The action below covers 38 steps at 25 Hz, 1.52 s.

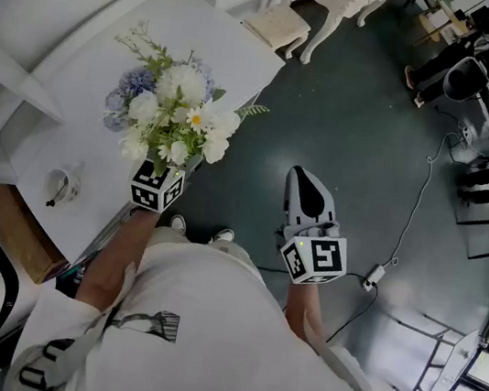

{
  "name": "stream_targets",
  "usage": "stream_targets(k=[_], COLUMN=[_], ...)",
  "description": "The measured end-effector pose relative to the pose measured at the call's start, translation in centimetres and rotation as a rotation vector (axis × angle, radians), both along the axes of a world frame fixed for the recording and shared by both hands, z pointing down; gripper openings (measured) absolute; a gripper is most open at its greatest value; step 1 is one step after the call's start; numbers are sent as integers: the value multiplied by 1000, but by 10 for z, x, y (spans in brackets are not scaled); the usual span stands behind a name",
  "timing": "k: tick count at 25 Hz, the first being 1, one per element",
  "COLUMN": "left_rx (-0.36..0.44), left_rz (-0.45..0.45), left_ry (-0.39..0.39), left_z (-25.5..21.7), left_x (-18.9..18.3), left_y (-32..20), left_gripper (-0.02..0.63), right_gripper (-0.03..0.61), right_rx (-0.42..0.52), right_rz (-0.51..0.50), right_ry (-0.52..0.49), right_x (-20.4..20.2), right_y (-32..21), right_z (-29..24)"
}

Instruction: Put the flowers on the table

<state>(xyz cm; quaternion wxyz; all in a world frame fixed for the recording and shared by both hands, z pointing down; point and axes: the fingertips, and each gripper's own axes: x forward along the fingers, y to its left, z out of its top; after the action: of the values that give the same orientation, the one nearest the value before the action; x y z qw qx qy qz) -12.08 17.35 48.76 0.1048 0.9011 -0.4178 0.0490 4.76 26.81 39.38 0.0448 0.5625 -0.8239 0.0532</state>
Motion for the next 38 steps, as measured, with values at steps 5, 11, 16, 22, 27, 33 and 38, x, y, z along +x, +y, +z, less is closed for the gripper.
stream_targets(k=[5,11,16,22,27,33,38], left_rx=[-7,-56,-83,-120,-112,-92,-82], left_rz=[-18,-67,-110,-130,-141,-168,-176], left_ry=[-7,-25,-49,-80,-82,-72,-69], left_z=[5,21,29,34,28,21,21], left_x=[-3,-13,-19,-9,8,28,51], left_y=[-4,-21,-38,-59,-66,-61,-58], left_gripper=[396,396,396,396,396,396,396], right_gripper=[9,9,9,9,11,11,11], right_rx=[-5,-5,3,2,6,-2,-12], right_rz=[-6,-11,-8,-16,-17,4,28], right_ry=[2,4,-3,-21,-35,-55,-72], right_x=[-3,-7,-5,5,25,63,98], right_y=[5,0,-4,-9,-1,17,30], right_z=[4,6,2,-4,-3,5,17])
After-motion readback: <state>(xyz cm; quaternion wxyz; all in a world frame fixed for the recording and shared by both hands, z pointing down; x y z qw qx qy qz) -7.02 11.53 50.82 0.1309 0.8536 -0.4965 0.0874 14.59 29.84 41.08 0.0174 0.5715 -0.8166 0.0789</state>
